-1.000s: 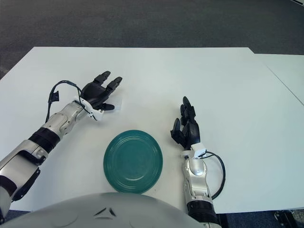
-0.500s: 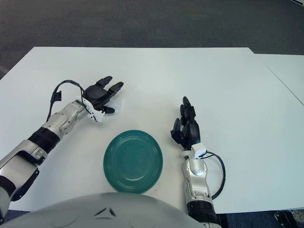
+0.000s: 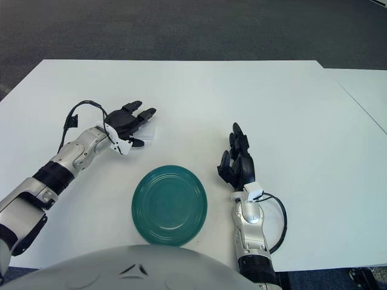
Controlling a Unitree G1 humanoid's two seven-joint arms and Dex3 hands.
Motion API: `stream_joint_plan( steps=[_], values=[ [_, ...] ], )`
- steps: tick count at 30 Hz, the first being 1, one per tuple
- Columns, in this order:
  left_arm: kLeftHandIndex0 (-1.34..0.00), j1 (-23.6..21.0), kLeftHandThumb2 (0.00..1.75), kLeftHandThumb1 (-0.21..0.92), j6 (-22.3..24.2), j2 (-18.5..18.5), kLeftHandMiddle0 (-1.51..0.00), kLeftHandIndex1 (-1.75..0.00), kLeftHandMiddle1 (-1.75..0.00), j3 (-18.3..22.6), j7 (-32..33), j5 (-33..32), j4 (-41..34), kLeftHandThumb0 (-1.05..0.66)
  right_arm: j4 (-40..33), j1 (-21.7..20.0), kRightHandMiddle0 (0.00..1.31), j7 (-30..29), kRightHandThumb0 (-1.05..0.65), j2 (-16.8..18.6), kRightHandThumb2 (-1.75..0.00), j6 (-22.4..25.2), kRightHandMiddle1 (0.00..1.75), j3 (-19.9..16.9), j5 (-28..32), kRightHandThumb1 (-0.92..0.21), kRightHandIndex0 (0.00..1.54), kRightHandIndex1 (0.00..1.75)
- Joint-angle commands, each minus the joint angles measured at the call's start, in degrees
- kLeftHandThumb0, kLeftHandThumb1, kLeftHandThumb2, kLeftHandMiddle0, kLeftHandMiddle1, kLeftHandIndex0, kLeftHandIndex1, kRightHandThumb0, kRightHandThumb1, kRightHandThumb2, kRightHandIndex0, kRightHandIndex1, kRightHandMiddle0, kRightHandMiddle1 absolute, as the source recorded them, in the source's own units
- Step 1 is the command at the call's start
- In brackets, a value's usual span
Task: Put the charger into the plate.
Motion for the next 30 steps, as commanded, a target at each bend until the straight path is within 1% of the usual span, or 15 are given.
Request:
stream_joint_plan(
  steps=[1, 4, 7, 9, 17, 25, 30],
  values=[
    [0.0, -1.7, 0.59, 0.92, 0.8, 0.1, 0.0, -0.4, 0.0, 0.2, -1.9, -1.2, 3.1, -1.05, 10.2, 4.1, 0.0, -0.2, -0.84, 1.7, -0.88, 2.4, 0.14, 0.8, -1.0, -0.92, 0.04, 0.0],
    [0.0, -4.2, 0.59, 0.92, 0.1, -0.9, 0.0, -0.43, 0.0, -0.6, 0.4, -0.9, 10.5, -1.05, 10.2, 4.2, 0.0, -0.3, -0.85, 1.7, -0.88, 2.5, 0.13, 0.9, -1.1, -0.92, 0.03, 0.0],
    [0.0, -6.0, 0.59, 0.92, -0.4, -1.5, 0.0, -0.44, 0.0, -1.2, 2.4, -0.5, 15.6, -1.05, 10.1, 4.2, 0.0, -0.5, -0.85, 1.7, -0.88, 2.6, 0.12, 0.8, -1.3, -0.92, 0.03, 0.0],
    [0.0, -6.8, 0.58, 0.92, 0.1, -1.8, 0.0, -0.45, 0.0, -1.6, 3.6, -0.2, 18.0, -1.05, 10.0, 4.2, 0.0, -0.7, -0.85, 1.7, -0.88, 2.6, 0.12, 0.8, -1.3, -0.92, 0.03, 0.0],
    [0.0, -8.5, 0.55, 0.92, 1.7, -2.8, 0.0, -0.47, 0.0, -2.5, 6.2, -0.4, 24.1, -1.05, 9.4, 5.1, 0.0, -0.4, -0.85, 1.5, -0.89, 2.4, 0.12, 0.7, -1.1, -0.92, 0.03, 0.0],
    [0.0, -10.1, 0.52, 0.92, 2.5, -3.9, 0.0, -0.54, 0.0, -3.7, 5.7, -1.2, 28.6, -1.05, 9.4, 5.3, 0.0, 0.0, -0.85, 1.4, -0.9, 2.5, 0.11, 0.7, -0.8, -0.92, 0.04, 0.0],
    [0.0, -10.4, 0.51, 0.92, 3.2, -4.2, 0.0, -0.57, 0.0, -4.6, 6.4, -0.8, 30.2, -1.05, 9.6, 5.2, 0.0, 0.1, -0.85, 1.4, -0.9, 2.3, 0.12, 0.5, -0.6, -0.92, 0.04, 0.0]
  ],
)
